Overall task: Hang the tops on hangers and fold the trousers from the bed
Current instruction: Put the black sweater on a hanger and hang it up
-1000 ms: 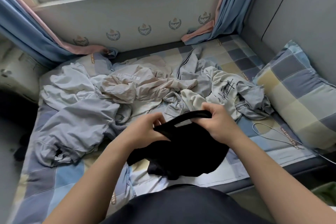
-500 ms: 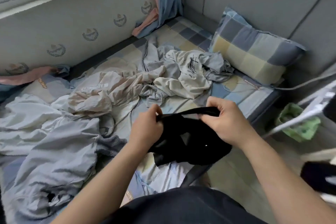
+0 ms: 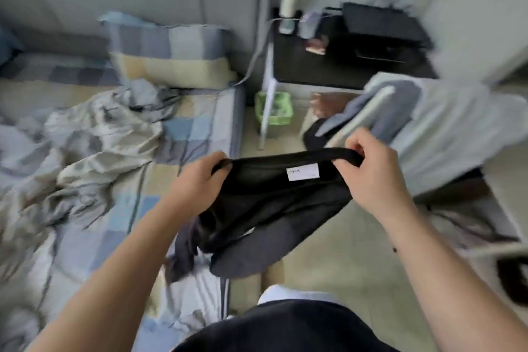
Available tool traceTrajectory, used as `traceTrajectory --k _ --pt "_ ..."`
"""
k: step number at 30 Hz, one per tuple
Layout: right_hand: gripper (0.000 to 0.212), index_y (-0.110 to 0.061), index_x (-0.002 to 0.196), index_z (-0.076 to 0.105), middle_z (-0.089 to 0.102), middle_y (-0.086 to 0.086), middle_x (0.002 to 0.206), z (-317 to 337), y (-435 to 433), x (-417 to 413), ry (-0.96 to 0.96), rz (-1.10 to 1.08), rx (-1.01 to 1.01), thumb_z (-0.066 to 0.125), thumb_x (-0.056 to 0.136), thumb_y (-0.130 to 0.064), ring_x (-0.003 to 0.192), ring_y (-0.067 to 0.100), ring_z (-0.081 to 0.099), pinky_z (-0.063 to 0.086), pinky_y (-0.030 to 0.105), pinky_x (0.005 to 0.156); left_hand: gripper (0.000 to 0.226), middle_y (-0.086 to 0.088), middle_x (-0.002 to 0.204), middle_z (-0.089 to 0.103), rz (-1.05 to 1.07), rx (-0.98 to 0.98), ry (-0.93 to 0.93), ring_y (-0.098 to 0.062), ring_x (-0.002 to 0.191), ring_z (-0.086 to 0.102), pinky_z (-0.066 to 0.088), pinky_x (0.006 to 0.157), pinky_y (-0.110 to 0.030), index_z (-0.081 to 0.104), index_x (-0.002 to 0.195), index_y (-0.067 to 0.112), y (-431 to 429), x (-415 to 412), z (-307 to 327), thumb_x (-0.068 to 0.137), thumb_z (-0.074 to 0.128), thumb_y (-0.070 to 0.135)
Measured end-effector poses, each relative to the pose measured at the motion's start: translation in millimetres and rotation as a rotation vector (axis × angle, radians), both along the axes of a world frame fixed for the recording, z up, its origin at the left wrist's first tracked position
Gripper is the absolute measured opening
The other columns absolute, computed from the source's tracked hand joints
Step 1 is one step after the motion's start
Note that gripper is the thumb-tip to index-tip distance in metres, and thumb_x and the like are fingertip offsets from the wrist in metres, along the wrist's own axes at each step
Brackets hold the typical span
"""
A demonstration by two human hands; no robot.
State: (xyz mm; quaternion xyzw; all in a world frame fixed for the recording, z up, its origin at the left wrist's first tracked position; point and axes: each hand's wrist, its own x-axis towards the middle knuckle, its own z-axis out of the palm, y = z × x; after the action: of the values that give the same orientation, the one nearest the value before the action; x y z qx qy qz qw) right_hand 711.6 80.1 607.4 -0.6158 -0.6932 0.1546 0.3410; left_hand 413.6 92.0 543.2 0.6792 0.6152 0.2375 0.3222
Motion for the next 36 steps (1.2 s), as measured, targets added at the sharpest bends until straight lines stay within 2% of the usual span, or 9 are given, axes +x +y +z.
traceTrajectory --k 3,7,11,15,17,23,27,31,36 --pt "0.042 -0.027 0.068 0.035 0.046 -0.010 0.063 24.2 -24.0 51.2 0.017 -0.165 0.047 0.071 0.083 -0.010 0.056 0.008 0.040 0.033 0.016 0.053 0.027 0.005 0.066 0.055 -0.158 0.073 -0.085 -0.005 0.065 0.053 0.035 0.057 -0.023 0.050 0.078 0.021 20.0 63.9 24.1 0.104 0.049 0.029" --pt "0.040 -0.022 0.066 0.033 0.043 -0.005 0.063 50.4 -48.1 116.4 0.022 -0.384 0.098 0.069 0.081 -0.012 0.055 0.010 0.033 0.031 0.022 0.053 0.033 -0.003 0.069 0.056 -0.290 0.193 -0.178 -0.016 0.064 0.052 0.041 0.062 -0.027 0.049 0.076 0.015 39.7 152.3 56.9 0.104 0.049 0.032" --pt "0.040 -0.018 0.065 0.032 0.039 -0.009 0.058 81.7 -63.8 185.9 0.009 -0.551 0.177 0.068 0.081 -0.011 0.053 0.011 0.030 0.030 0.022 0.051 0.032 0.002 0.068 0.058 -0.461 0.261 -0.290 -0.012 0.064 0.053 0.042 0.063 -0.030 0.053 0.075 0.017 56.1 248.9 99.9 0.105 0.047 0.028" --pt "0.041 -0.023 0.066 0.032 0.043 -0.012 0.058 116.3 -67.7 261.8 -0.028 -0.637 0.207 0.068 0.085 -0.018 0.053 0.010 0.034 0.031 0.025 0.052 0.036 0.014 0.057 0.049 -0.552 0.295 -0.381 -0.004 0.055 0.045 0.035 0.056 -0.026 0.045 0.069 0.023 72.2 346.0 140.1 0.105 0.047 0.029" --pt "0.041 -0.024 0.066 0.033 0.044 -0.011 0.059 138.7 -64.2 304.2 -0.055 -0.660 0.250 0.068 0.086 -0.020 0.053 0.011 0.034 0.033 0.033 0.053 0.037 0.013 0.056 0.046 -0.579 0.322 -0.426 -0.007 0.057 0.044 0.037 0.055 -0.027 0.044 0.069 0.021 81.8 398.6 165.0 0.105 0.046 0.030" --pt "0.040 -0.036 0.072 0.032 0.040 -0.008 0.058 215.1 -49.3 421.5 -0.156 -0.735 0.366 0.065 0.090 -0.023 0.052 0.011 0.035 0.034 0.035 0.053 0.036 0.014 0.055 0.041 -0.666 0.445 -0.549 -0.004 0.053 0.038 0.035 0.050 -0.017 0.041 0.072 0.013 112.7 544.1 256.5 0.104 0.044 0.029" --pt "0.022 -0.032 0.086 0.043 0.059 -0.009 0.071 275.3 -42.0 483.2 -0.238 -0.726 0.440 0.061 0.094 -0.022 0.063 0.009 0.053 0.048 0.039 0.063 0.035 0.017 0.055 0.048 -0.690 0.495 -0.638 -0.001 0.055 0.045 0.035 0.054 -0.021 0.047 0.071 0.017 130.7 626.5 320.3 0.104 0.043 0.029" --pt "0.005 -0.024 0.092 0.058 0.057 -0.009 0.066 336.8 -28.7 530.8 -0.412 -0.780 0.477 0.060 0.096 -0.027 0.064 0.014 0.053 0.049 0.038 0.065 0.036 0.015 0.055 0.044 -0.665 0.520 -0.712 -0.010 0.058 0.045 0.037 0.059 -0.029 0.046 0.072 0.014 153.3 692.1 383.8 0.102 0.044 0.032" --pt "0.009 -0.023 0.090 0.062 0.058 -0.008 0.071 407.9 -3.4 577.0 -0.555 -0.894 0.474 0.062 0.094 -0.030 0.077 0.024 0.059 0.051 0.040 0.071 0.041 -0.006 0.074 0.050 -0.716 0.580 -0.742 -0.022 0.069 0.048 0.040 0.068 -0.036 0.054 0.091 -0.007 191.9 760.2 460.5 0.104 0.042 0.030"
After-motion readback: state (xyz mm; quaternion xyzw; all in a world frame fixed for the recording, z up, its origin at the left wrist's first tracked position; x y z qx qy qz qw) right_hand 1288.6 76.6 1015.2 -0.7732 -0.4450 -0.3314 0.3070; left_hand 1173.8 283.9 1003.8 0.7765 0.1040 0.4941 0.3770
